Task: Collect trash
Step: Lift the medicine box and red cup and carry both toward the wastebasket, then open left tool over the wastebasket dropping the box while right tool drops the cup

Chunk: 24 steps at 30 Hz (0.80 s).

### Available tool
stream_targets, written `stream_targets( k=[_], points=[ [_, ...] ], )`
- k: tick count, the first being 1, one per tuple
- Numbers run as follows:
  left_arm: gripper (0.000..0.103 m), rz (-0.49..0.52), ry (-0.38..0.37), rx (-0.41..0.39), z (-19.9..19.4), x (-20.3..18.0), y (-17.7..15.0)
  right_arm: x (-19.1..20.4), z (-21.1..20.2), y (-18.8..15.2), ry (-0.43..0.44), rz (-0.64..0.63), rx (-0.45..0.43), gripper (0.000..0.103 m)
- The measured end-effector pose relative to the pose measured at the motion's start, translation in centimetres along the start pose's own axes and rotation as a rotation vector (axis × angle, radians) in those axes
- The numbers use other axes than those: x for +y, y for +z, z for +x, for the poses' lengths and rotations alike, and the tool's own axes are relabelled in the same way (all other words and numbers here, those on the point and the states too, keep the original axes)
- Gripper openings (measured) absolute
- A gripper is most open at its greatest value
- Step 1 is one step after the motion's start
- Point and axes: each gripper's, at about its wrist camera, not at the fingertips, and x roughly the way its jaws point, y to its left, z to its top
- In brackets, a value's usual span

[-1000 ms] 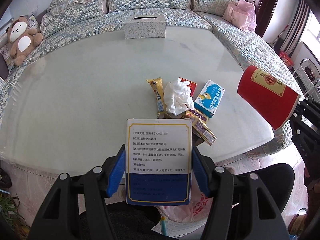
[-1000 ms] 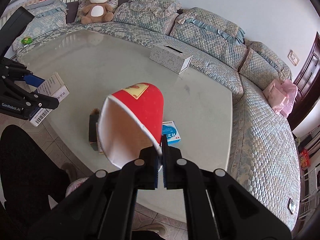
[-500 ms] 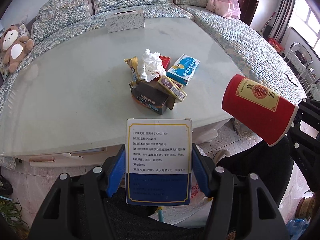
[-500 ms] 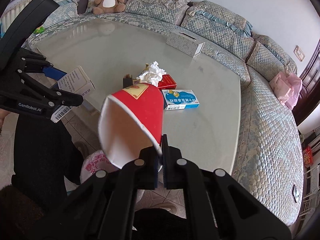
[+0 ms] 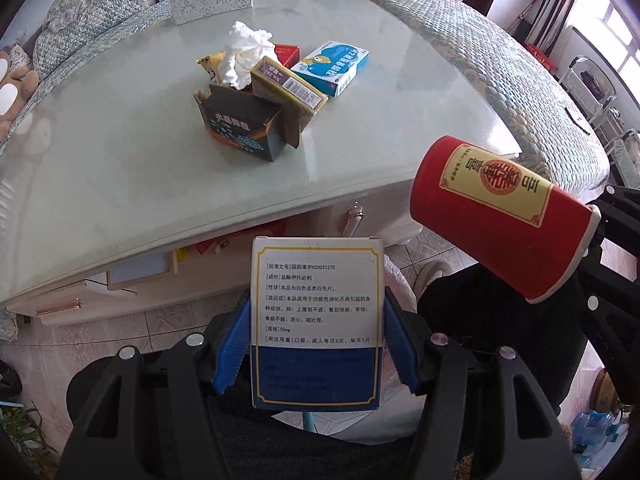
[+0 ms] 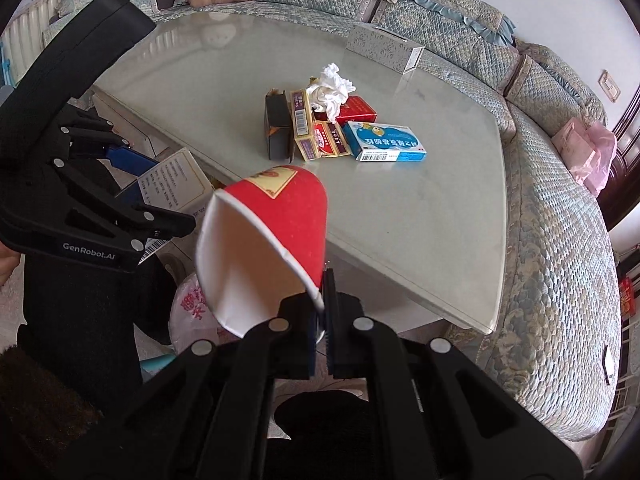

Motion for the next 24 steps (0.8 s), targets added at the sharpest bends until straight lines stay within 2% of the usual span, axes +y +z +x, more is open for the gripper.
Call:
stream_targets(
  k=[11, 17, 24],
  points=[
    [0.060, -0.033, -0.038, 0.080, 5.5, -0.4, -2.3, 1.8, 3.9, -2.9, 0.030, 0.020, 0.069, 0.005],
    [0.060, -0.083, -0.112, 0.126, 8.5, 0.0, -3.3, 2.6, 6.1, -4.2, 0.035, 0.035, 0.101, 0.005],
    [0.060, -0.153, -0.157, 0.178, 12.0, 1.0, -4.2, 2.9, 9.0, -5.3, 0.059, 0.081, 0.128, 0.005]
  ],
)
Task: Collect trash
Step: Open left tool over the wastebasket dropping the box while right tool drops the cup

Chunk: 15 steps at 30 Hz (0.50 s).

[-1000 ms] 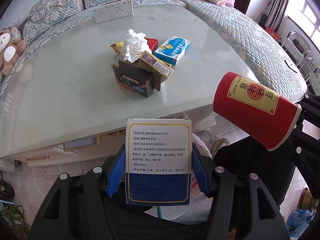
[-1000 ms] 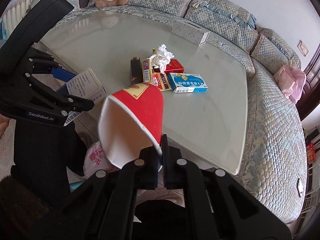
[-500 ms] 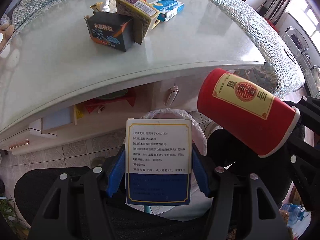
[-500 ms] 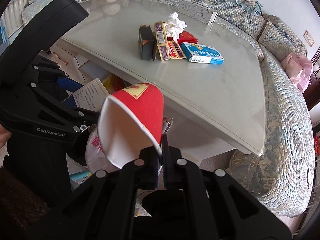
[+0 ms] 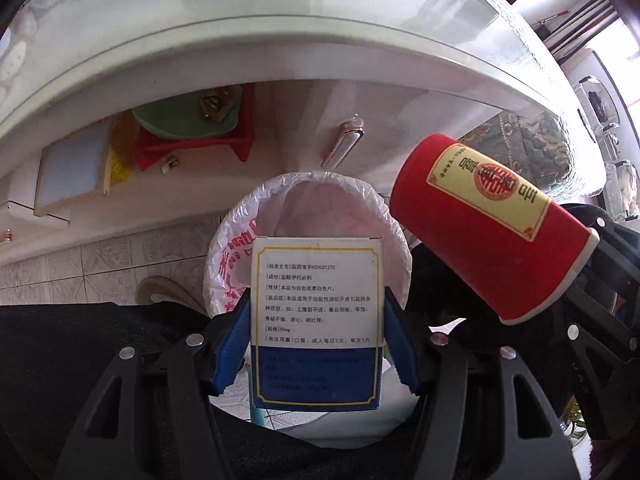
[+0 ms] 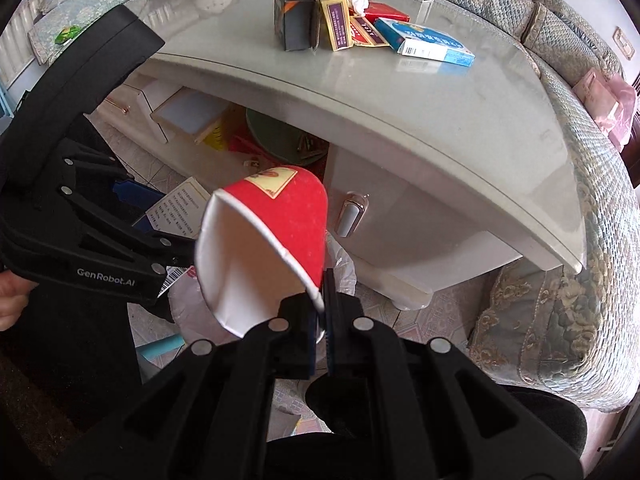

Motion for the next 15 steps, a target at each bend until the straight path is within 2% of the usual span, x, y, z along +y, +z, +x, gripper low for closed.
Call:
stream_targets(
  k=[10, 15],
  points=[
    [0.060, -0.091, 0.007, 0.070, 4.1, 2.5, 0.2, 0.4, 5.3, -1.0, 0.050, 0.058, 0.080, 0.005],
    [0.060, -0.112, -0.001, 0.113, 5.9, 3.4, 0.4, 0.5, 7.3, -1.1, 0.039, 0.067, 0.122, 0.005]
  ],
)
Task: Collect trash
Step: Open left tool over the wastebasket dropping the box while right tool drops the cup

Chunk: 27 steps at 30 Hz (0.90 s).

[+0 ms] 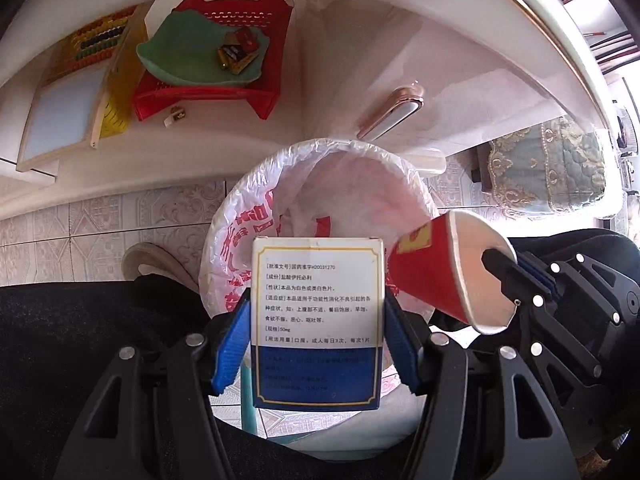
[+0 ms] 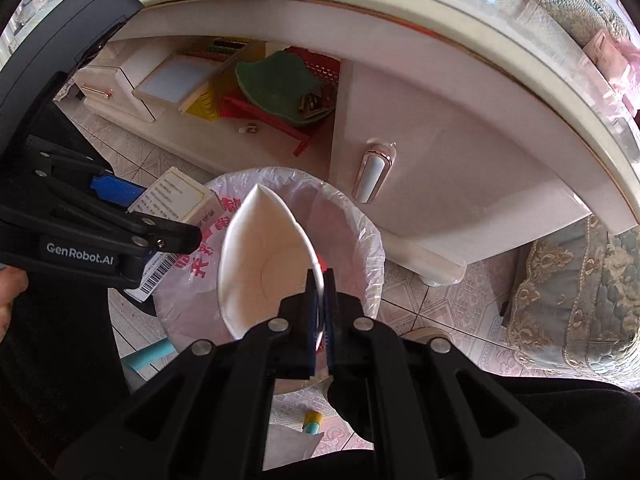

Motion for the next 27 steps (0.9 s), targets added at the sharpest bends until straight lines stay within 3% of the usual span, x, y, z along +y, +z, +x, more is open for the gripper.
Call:
stream_targets(
  k=[18, 27],
  points=[
    [0.060, -0.018, 0.038, 0.133, 6.1, 0.6, 1.3, -1.6, 4.8, 0.8, -0.006, 0.060, 0.098, 0.005],
    [0.060, -0.036, 0.069, 0.181, 8.7, 0.5, 1.5, -0.2, 7.0, 0.1, -0.002, 0.026, 0.169, 0.004]
  ],
)
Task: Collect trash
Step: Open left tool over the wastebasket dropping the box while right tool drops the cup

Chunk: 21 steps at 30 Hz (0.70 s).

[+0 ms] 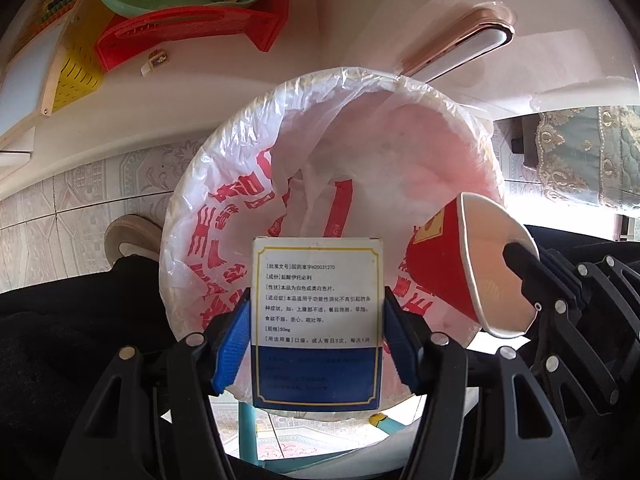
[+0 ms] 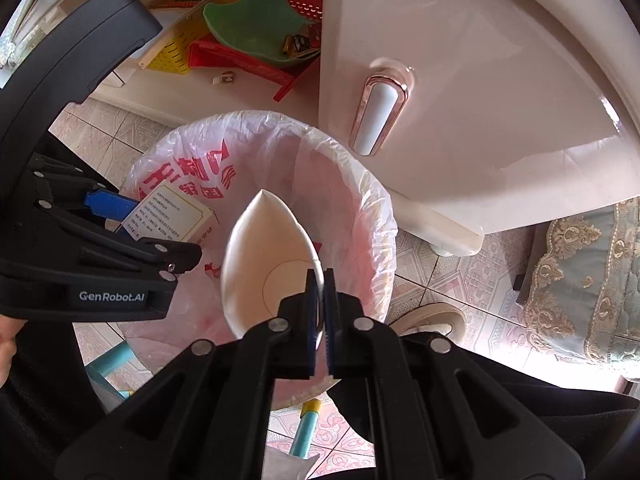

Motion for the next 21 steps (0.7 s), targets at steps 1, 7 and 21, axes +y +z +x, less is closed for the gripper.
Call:
stream_targets(
  k=[1, 7, 21],
  points=[
    [0.060, -0.004, -0.003, 0.006, 0.2, 0.0, 0.1, 0.1, 0.2, 0.0, 0.002, 0.000, 0.006, 0.004],
    [0.060, -0.004, 0.023, 0.038, 1.7, -0.2, 0.7, 0.0, 1.0, 0.1, 0.007, 0.022, 0.035, 0.004],
    [0.081, 0.001, 0.070, 0.028, 1.9, -0.5, 1.0, -0.4, 0.5, 0.4, -0.008, 0.051, 0.002, 0.034]
  ],
)
